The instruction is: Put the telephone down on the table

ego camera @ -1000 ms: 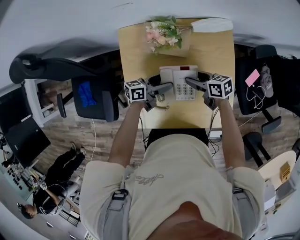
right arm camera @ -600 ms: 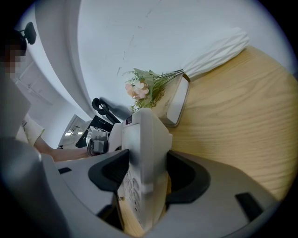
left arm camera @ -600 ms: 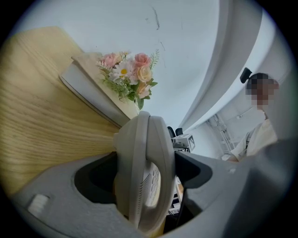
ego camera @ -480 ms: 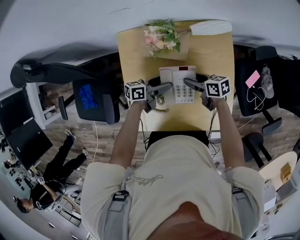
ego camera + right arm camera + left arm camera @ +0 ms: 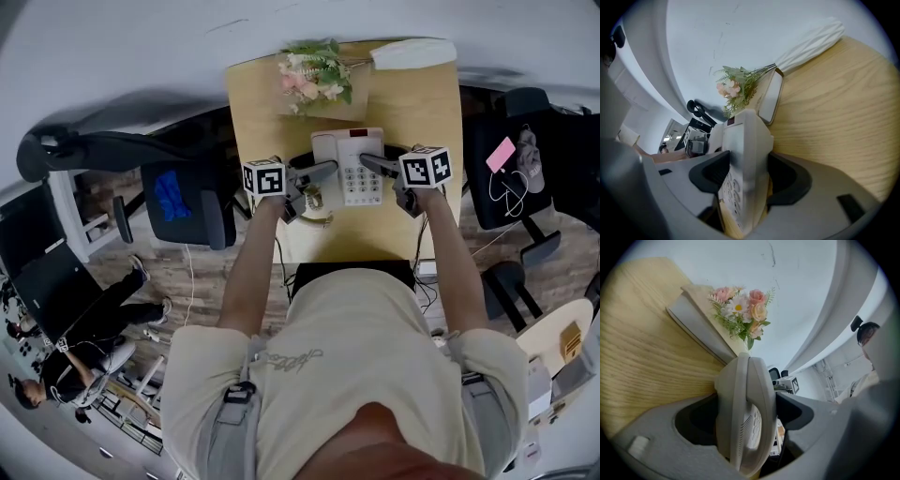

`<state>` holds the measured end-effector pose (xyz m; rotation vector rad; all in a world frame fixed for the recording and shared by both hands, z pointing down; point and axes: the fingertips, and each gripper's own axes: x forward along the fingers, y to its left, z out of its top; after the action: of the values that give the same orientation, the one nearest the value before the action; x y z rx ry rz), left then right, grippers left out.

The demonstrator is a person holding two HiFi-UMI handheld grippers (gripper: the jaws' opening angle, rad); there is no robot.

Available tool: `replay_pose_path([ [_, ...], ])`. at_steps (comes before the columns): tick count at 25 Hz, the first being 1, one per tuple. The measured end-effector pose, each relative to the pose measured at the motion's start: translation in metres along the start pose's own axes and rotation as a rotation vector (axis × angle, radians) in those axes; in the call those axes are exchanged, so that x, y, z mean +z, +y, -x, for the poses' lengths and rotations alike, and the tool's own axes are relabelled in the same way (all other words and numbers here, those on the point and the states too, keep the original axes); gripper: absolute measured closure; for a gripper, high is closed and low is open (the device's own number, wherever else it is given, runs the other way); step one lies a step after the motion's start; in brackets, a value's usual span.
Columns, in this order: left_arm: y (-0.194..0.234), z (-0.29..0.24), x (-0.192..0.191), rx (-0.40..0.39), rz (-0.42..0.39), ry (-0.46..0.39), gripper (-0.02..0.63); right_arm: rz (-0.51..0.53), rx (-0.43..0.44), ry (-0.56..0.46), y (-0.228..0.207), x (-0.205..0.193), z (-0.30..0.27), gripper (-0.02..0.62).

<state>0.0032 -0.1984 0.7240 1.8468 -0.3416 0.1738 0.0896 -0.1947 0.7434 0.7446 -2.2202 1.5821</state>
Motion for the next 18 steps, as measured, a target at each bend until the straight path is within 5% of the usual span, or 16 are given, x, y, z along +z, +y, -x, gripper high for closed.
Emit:
replay_pose_path([
  [18, 0.0061, -0.003, 0.0027, 0.004, 0.044, -0.013, 0.215, -0.037, -0.052, 0.056, -0.0068, 0.0035, -0.0008, 0.347],
])
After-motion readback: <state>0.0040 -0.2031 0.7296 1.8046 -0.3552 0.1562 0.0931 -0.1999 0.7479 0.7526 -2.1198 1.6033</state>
